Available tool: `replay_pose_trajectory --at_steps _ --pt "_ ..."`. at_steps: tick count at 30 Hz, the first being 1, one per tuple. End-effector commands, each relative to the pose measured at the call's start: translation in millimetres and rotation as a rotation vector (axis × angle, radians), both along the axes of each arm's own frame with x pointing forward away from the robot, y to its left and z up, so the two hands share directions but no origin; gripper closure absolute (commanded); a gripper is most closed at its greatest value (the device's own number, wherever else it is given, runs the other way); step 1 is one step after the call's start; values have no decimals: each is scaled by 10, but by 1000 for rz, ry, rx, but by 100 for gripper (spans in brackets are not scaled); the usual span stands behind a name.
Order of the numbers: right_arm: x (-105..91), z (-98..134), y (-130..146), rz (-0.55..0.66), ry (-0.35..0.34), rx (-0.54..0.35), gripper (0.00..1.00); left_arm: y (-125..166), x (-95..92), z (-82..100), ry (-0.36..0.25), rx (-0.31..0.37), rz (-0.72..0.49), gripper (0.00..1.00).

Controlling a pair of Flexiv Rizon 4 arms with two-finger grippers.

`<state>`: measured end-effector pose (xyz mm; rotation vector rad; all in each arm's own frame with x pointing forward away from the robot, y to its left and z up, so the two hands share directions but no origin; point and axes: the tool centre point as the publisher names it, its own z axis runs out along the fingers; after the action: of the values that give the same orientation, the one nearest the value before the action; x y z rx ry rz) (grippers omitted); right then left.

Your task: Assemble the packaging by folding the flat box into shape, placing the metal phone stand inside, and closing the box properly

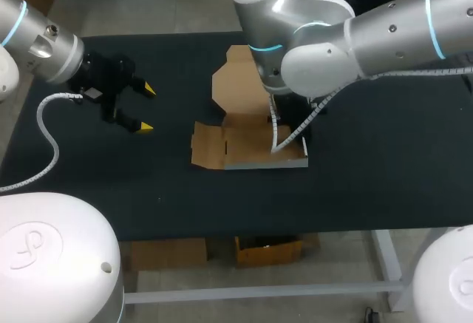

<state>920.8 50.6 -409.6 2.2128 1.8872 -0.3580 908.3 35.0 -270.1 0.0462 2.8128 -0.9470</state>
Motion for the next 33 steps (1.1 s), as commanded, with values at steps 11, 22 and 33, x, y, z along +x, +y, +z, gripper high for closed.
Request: replay_pose_trajectory --at_steps 11,22,33 --pt "0 -92 -45 140 8 237 100 2 1 3 2 3 -1 0" --pt "30 -74 -65 171 2 340 100 2 1 3 2 3 -1 0" --pt "-16 -56 43 182 8 357 100 2 1 3 2 3 -1 0"
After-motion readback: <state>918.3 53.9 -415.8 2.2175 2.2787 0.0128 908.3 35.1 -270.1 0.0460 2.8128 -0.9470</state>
